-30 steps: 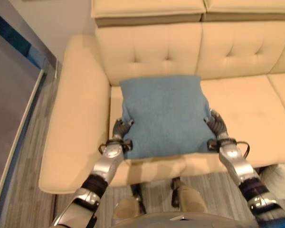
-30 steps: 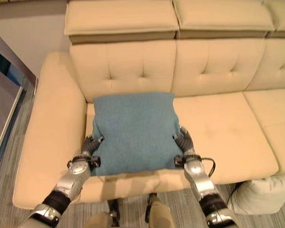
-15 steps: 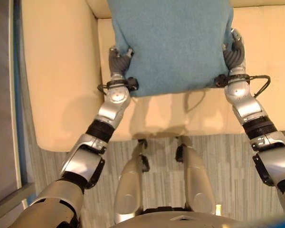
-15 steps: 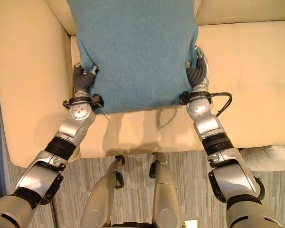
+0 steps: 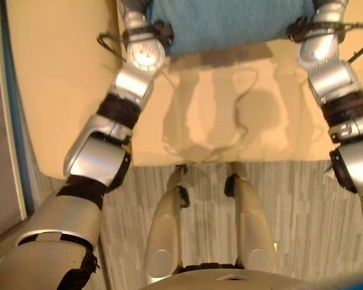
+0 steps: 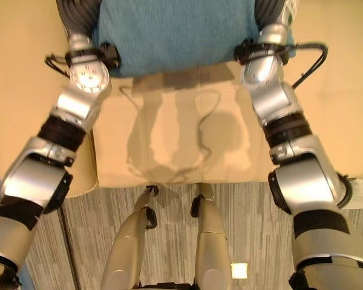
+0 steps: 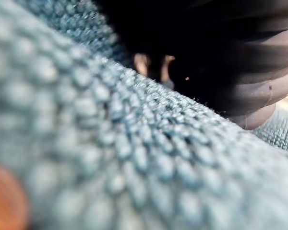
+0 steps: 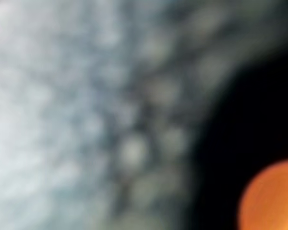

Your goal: Pick up all the scattered cushions and arrange them neatly on the sofa.

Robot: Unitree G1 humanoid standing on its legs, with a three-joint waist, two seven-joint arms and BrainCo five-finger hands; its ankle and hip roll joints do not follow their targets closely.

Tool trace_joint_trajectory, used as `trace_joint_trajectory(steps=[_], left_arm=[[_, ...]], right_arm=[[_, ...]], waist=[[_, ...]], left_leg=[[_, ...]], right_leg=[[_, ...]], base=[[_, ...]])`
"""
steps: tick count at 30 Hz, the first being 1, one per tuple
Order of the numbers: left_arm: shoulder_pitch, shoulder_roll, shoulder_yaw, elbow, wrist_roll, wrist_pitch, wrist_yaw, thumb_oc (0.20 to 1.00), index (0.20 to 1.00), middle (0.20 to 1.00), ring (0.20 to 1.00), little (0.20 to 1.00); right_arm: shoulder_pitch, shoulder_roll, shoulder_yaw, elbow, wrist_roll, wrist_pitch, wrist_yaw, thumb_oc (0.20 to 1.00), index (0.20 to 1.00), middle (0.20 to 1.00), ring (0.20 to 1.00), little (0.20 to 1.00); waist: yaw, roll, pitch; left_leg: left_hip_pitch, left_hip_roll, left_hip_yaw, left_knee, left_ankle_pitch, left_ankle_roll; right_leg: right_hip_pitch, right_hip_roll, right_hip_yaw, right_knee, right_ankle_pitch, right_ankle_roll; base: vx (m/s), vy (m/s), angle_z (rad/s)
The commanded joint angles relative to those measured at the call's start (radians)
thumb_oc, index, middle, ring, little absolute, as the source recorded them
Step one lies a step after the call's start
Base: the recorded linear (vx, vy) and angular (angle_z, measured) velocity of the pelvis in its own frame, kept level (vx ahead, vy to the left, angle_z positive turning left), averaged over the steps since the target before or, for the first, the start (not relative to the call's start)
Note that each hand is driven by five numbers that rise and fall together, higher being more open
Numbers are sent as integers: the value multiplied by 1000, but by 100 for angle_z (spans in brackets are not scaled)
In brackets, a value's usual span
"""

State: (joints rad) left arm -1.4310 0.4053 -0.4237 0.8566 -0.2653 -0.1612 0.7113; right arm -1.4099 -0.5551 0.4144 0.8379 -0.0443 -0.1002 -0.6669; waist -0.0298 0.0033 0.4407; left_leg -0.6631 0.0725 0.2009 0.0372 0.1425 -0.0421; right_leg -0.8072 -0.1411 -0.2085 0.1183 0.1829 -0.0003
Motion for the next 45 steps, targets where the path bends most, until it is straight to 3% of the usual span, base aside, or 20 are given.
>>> trace_joint_trajectory(steps=[1,6,10,12,13,14,15,16,17,21,23,26,32,44,45], left_arm=[[-109,-85,-105,-9,-1,-44,-53,200,200,200,200,200],[-206,-23,-157,80,-43,-20,-126,200,200,200,200,200],[-165,-2,-131,94,-61,-14,-148,200,200,200,200,200],[-129,-16,-117,100,-86,-13,-160,398,398,398,398,398],[-115,-19,-112,105,-91,-13,-163,680,680,680,680,680],[-114,-19,-112,105,-91,-13,-163,906,906,906,906,906],[-45,-49,-78,91,-127,-27,-167,1000,1000,1000,1000,1000],[-25,-58,-68,86,-139,-30,-167,1000,1000,1000,1000,1000],[44,-67,-41,62,-167,-37,-178,1000,1000,1000,1000,1000],[101,-45,-2,45,-180,-41,-171,1000,1000,1000,1000,1000],[99,19,13,60,-183,-40,-172,1000,1000,1000,1000,1000],[103,52,23,64,-196,-45,-172,1000,1000,1000,1000,1000],[130,68,27,47,-204,-55,-185,1000,1000,1000,1000,1000],[242,130,65,-22,-148,-58,-171,1000,1000,1000,1000,1000],[260,127,75,-42,-136,-59,-159,1000,1000,1000,1000,1000]], right_arm=[[-75,121,161,3,40,-78,36,200,200,200,200,200],[-140,112,226,86,130,-59,121,200,200,200,200,200],[-108,106,228,78,141,-43,164,200,200,200,200,200],[-87,102,227,74,129,-38,175,200,200,200,200,200],[-79,101,219,80,137,-37,180,200,200,200,200,200],[-78,101,219,80,138,-37,180,200,200,200,200,200],[-47,91,195,71,137,-31,185,244,244,244,244,244],[-38,87,190,65,135,-27,185,551,551,551,551,551],[-20,56,166,32,138,-30,183,1000,1000,1000,1000,1000],[11,21,130,-14,147,-33,177,1000,1000,1000,1000,1000],[28,14,118,3,170,-33,188,1000,1000,1000,1000,1000],[42,11,113,15,178,-33,192,1000,1000,1000,1000,1000],[73,5,109,21,172,-29,205,1000,1000,1000,1000,1000],[144,-89,123,69,97,-1,227,1000,1000,1000,1000,1000],[153,-94,113,66,91,0,223,1000,1000,1000,1000,1000]], waist=[[13,-4,-124],[16,-7,-107],[1,-5,-99],[-3,-5,-103],[-2,-3,-107],[-2,-3,-109],[-3,-1,-112],[-3,-1,-114],[-3,2,-112],[1,8,-97],[2,10,-84],[0,9,-83],[-4,14,-85],[-2,18,-72],[-4,17,-63]], left_leg=[[-20,30,-106,45,-48,-79],[-109,25,-135,72,-47,-80],[-142,25,-138,85,-48,-83],[-151,26,-131,90,-48,-84],[-154,26,-130,92,-50,-84],[-154,26,-130,92,-50,-84],[-154,28,-122,91,-52,-86],[-151,28,-121,91,-52,-87],[-131,31,-117,75,-46,-93],[-85,33,-114,49,-33,-101],[-70,37,-120,67,-39,-101],[-68,42,-121,79,-40,-104],[-53,45,-121,68,-29,-111],[-9,41,-115,66,-32,-114],[-20,37,-109,69,-7,-107]], right_leg=[[16,-43,54,37,-82,195],[-58,-34,70,27,-60,194],[-85,-32,85,13,-46,193],[-96,-33,88,15,-46,190],[-100,-34,90,16,-46,189],[-101,-34,91,16,-46,189],[-101,-37,93,22,-52,185],[-99,-36,92,24,-53,183],[-86,-38,87,26,-58,182],[-56,-39,80,39,-71,180],[-37,-38,77,53,-79,174],[-32,-40,75,60,-81,171],[-11,-37,70,54,-83,171],[36,-39,68,46,-85,167],[28,-43,63,43,-59,158]], base=[[0,0,0],[-3,-2,-1],[4,19,0],[4,16,-1],[2,24,-3],[0,0,0],[0,0,0],[-19,3,3],[-23,-12,4],[-26,-15,2],[-67,-49,-3],[-25,-12,-1],[-5,-3,0],[-7,0,0],[0,0,0]])
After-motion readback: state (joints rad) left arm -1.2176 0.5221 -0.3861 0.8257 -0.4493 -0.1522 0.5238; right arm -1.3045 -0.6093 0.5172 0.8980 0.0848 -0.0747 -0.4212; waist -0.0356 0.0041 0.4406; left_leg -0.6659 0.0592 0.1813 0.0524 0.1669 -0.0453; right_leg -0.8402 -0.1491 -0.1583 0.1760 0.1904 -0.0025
